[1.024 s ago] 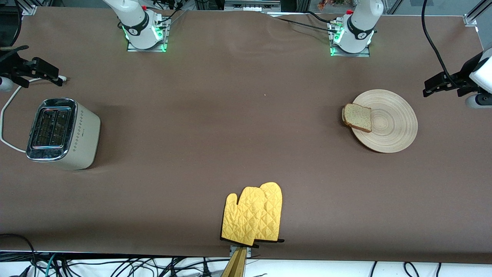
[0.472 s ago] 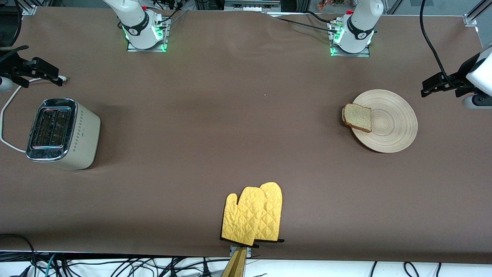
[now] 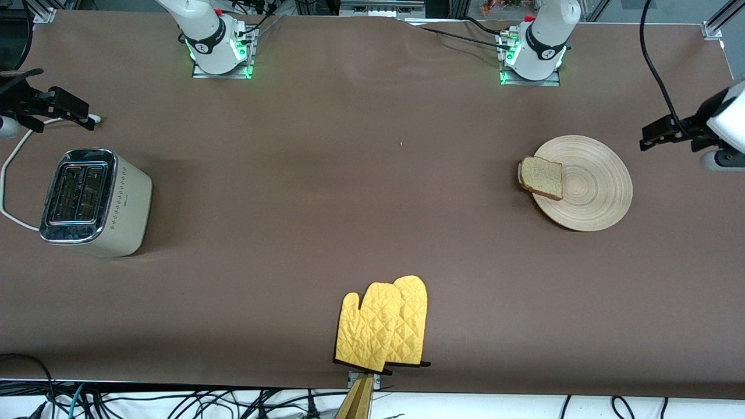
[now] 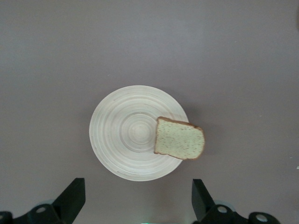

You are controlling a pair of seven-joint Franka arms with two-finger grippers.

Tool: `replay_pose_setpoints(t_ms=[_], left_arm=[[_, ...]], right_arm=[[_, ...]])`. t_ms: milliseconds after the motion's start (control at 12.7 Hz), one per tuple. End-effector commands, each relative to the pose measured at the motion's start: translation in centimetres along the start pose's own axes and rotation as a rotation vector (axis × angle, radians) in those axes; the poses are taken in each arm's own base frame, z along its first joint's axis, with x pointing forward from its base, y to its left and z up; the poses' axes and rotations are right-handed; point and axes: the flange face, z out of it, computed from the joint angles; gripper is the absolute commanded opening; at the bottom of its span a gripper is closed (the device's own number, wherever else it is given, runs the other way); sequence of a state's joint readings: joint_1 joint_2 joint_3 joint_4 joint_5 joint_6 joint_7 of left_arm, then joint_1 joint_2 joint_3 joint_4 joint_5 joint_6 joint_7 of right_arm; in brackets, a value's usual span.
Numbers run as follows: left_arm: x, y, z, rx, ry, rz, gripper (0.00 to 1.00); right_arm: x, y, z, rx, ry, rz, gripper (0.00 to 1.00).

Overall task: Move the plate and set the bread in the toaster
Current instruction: 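Reach the left gripper toward the rim of the wooden plate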

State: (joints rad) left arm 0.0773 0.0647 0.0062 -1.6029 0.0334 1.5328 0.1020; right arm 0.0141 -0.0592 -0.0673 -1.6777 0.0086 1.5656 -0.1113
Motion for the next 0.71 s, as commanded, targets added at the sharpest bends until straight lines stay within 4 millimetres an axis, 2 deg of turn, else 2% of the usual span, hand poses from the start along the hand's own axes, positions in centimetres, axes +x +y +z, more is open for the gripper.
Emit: replay_pose_setpoints(t_ms=[0,472,551,630], left_arm=[[2.3,-7.6,3.8,-0.022,0.004,0.081,1.00],[4.8,-22.1,16.3,-0.231,-0.032,0.211,1.00],[4.8,-23.8,18.9,-0.275,-0.037,0.240,1.00],[5.0,-24.8,21.9,-0.319,-0.050,0.271,1.00]], right_arm=[[0.1,0.2,-0.6,0.000,-0.004,0.004,1.00],[0.1,0.2,-0.6,0.001,-0.005,0.004,1.00],[0.1,0.2,-0.6,0.000,-0.004,0.004,1.00],[0.1,0.2,-0.6,0.001,-0.005,0.006,1.00]])
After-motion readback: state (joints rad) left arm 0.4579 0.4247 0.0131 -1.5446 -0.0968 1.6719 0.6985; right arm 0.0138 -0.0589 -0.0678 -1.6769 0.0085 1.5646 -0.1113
